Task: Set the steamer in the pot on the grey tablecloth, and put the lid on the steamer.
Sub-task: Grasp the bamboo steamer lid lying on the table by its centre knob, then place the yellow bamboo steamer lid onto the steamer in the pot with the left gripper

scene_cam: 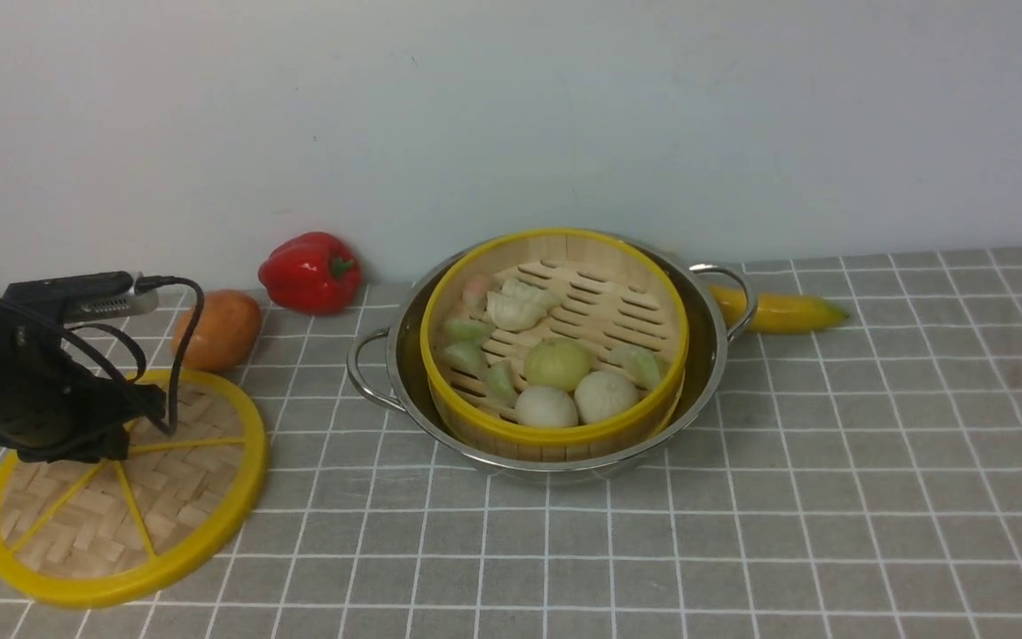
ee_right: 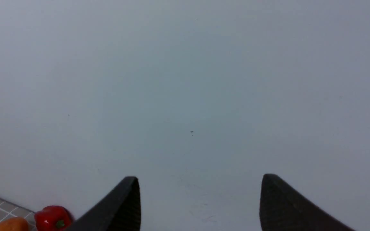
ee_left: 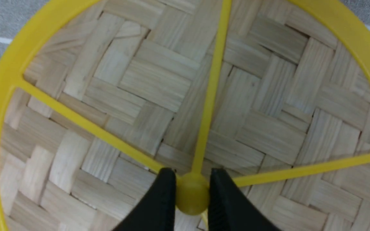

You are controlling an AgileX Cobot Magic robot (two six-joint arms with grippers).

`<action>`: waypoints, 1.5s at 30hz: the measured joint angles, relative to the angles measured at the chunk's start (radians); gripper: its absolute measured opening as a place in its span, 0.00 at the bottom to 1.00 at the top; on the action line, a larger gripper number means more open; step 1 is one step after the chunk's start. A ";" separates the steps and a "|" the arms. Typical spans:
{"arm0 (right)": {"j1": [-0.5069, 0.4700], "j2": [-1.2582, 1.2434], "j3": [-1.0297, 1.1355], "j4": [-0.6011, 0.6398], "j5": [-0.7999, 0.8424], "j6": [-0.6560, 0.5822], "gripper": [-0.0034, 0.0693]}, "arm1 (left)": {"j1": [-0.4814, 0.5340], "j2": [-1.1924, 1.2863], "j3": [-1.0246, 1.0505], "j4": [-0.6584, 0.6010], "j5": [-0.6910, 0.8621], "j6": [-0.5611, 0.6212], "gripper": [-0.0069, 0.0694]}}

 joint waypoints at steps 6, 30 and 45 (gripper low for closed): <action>0.000 0.001 0.000 -0.061 0.000 0.006 0.72 | -0.001 -0.052 -0.218 0.079 0.281 -0.016 0.24; 0.000 -0.003 0.000 0.014 0.001 0.041 0.72 | -0.740 0.216 -0.746 0.178 0.343 0.000 0.24; 0.000 -0.009 0.000 0.039 0.001 0.041 0.72 | -0.758 0.323 -0.834 0.201 0.324 -0.015 0.24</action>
